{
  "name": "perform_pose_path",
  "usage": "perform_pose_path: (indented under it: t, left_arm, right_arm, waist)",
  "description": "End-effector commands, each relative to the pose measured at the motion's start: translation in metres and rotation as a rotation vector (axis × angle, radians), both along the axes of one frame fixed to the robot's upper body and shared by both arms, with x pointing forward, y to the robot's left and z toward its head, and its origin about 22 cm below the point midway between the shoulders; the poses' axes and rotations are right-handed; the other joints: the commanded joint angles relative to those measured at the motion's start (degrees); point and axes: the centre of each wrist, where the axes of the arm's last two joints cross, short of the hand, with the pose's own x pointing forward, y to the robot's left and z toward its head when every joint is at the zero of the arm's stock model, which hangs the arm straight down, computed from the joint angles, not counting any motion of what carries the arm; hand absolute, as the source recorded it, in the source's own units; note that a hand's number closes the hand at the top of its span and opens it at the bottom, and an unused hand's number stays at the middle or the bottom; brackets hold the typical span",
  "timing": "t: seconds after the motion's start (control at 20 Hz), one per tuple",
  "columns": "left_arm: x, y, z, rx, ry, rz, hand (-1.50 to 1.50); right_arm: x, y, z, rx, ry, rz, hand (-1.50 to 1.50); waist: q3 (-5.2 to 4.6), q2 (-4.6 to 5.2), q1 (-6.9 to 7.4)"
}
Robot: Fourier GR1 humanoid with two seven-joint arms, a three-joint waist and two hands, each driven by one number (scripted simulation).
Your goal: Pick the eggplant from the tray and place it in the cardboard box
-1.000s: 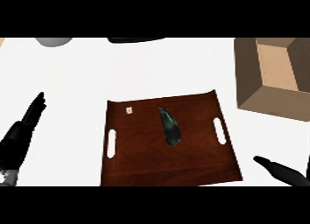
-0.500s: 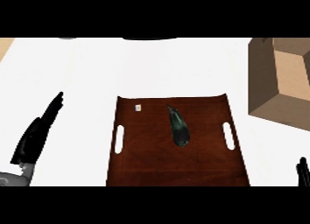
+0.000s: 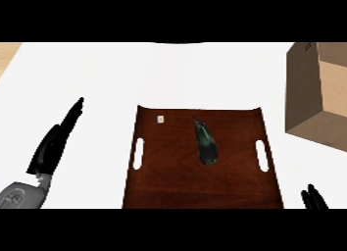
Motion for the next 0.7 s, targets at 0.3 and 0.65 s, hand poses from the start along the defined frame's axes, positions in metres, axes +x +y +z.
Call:
perform_pose_path:
  t: [0.3, 0.65]
  left_arm:
    - [0.007, -0.006, 0.002, -0.020, 0.020, -0.029, 0.00]
    - [0.004, -0.034, -0.003, -0.010, 0.005, 0.000, 0.00]
  right_arm:
    - [0.037, 0.066, 0.050, -0.156, 0.240, -0.177, -1.50]
    - [0.085, 0.104, 0.068, -0.159, 0.361, -0.156, -1.50]
  waist:
    - [0.18, -0.20, 1.14]
    - [0.44, -0.55, 0.50]
